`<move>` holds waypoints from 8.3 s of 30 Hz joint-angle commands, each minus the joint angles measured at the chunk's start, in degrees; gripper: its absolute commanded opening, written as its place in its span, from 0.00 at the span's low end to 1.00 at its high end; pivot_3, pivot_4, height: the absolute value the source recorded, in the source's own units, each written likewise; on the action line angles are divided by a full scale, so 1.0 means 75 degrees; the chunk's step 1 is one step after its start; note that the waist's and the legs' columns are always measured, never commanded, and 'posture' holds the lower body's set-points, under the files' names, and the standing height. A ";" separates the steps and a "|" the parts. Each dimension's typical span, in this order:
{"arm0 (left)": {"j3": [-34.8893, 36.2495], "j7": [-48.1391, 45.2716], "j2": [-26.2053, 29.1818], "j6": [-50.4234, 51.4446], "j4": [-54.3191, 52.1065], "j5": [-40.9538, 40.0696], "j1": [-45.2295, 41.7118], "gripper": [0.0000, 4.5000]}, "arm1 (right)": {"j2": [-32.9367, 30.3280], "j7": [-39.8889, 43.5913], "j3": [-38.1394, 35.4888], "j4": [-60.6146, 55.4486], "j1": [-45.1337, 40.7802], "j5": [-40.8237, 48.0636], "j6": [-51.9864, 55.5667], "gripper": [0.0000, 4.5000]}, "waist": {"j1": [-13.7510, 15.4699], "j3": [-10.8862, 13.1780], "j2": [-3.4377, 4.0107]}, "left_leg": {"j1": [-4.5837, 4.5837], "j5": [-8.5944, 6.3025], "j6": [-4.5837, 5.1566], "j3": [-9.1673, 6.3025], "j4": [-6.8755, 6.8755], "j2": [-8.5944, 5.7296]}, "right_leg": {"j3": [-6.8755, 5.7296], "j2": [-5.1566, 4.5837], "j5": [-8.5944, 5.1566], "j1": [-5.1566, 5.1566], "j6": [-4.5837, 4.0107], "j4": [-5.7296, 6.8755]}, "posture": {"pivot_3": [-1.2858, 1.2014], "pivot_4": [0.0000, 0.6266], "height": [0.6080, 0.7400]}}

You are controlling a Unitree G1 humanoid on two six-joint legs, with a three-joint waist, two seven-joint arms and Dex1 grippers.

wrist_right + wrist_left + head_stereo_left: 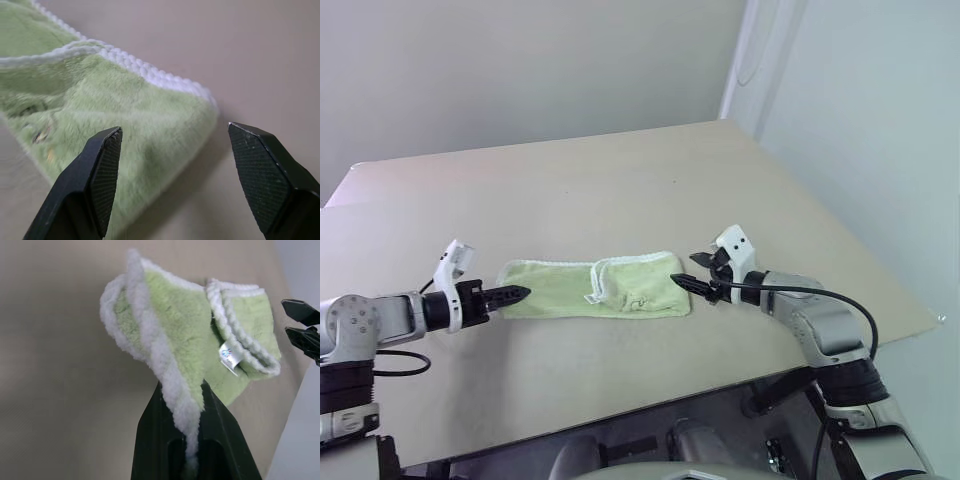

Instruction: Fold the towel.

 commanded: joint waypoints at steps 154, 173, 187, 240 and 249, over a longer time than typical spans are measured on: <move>-0.2240 -0.2571 -0.0465 -0.8018 -0.1133 0.3206 0.1121 1.00 | -0.0165 0.1020 0.3257 0.0923 -0.0931 -0.3815 -0.3846 0.19 | 0.0037 0.0014 0.0005 | -0.0003 -0.0001 0.0002 0.0014 0.0081 0.0010 | 0.0005 0.0001 0.0022 0.0030 0.0029 0.0010 | 0.52 0.00 1.00; -0.2414 -0.2734 -0.0529 -0.8261 -0.0279 0.3483 0.0526 1.00 | 0.0392 0.1369 0.0305 -0.0693 -0.1324 -0.0266 -0.0853 0.00 | 0.0042 0.0014 0.0006 | -0.0005 -0.0001 0.0003 0.0007 0.0083 0.0009 | 0.0003 0.0002 0.0025 0.0033 0.0029 0.0013 | 0.52 0.00 1.00; -0.2731 -0.2583 -0.0817 -0.8196 -0.0391 0.3642 0.0392 1.00 | -0.0840 -0.0428 -0.1033 0.1907 -0.2757 -0.1123 -0.1826 0.00 | 0.0031 0.0020 0.0015 | -0.0013 -0.0001 0.0003 0.0017 0.0078 0.0007 | 0.0007 -0.0002 0.0030 0.0025 0.0018 0.0003 | 0.52 0.00 1.00; -0.2240 -0.2326 -0.0619 -0.7887 -0.0749 0.3382 0.0680 1.00 | 0.1612 -0.1133 -0.0329 0.4802 -0.2498 -0.0868 -0.2277 0.81 | 0.0003 0.0024 0.0023 | -0.0024 -0.0003 0.0004 0.0024 0.0076 0.0008 | 0.0012 -0.0003 0.0055 0.0017 0.0021 0.0002 | 0.52 0.00 1.00; -0.2022 -0.2125 -0.0581 -0.7724 -0.1223 0.3266 0.1070 1.00 | 0.1892 -0.1317 0.0027 0.6863 -0.2483 -0.1685 -0.3738 0.81 | -0.0151 0.0016 0.0020 | 0.0019 -0.0002 0.0005 0.0014 0.0080 0.0011 | 0.0011 0.0003 0.0043 0.0056 0.0005 0.0013 | 0.52 0.00 1.00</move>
